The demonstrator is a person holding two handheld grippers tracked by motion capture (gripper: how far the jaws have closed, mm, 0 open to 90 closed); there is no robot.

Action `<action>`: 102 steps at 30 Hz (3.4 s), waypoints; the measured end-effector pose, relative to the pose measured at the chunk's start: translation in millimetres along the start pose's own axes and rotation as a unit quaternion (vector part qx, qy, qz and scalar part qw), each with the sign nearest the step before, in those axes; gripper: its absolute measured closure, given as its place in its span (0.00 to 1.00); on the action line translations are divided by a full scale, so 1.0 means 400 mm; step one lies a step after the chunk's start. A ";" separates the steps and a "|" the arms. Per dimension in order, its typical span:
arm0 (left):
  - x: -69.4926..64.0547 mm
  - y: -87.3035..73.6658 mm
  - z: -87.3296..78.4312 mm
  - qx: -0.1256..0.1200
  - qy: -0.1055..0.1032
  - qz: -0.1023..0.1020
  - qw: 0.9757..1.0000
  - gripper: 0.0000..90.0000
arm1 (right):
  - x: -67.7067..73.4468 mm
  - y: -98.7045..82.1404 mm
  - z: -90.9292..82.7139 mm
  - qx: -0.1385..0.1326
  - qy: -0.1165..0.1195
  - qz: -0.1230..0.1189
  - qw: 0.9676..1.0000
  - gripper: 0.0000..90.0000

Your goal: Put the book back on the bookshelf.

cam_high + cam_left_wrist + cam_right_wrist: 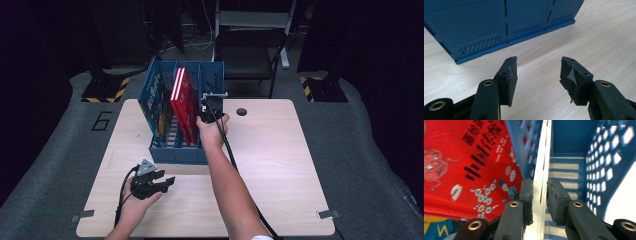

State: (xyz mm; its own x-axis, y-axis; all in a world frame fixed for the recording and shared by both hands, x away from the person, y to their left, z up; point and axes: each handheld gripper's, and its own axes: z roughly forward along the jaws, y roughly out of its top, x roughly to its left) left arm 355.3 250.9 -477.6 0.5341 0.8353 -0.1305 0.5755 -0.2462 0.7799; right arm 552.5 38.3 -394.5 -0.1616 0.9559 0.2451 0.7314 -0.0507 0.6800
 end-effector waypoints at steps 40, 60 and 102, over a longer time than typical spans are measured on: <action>-0.005 -0.004 0.009 0.017 -0.001 -0.005 1.000 0.52 | 0.005 -0.007 -0.041 -0.002 0.036 -0.046 0.998 0.66; 0.001 -0.005 0.017 0.022 0.005 -0.007 1.000 0.52 | -0.010 0.011 -0.100 -0.014 0.029 -0.062 0.998 0.60; 0.005 -0.011 0.026 0.038 0.023 0.015 0.999 0.49 | -0.027 -0.036 -0.235 0.000 0.118 -0.148 0.982 0.56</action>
State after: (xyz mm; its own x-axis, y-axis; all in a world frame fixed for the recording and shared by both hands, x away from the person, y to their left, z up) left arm 360.3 248.7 -487.9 0.5237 0.8483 -0.0780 0.6061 -0.3067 0.7338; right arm 481.3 1.4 -341.8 -0.5164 0.8353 0.1887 0.6283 0.2199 0.7463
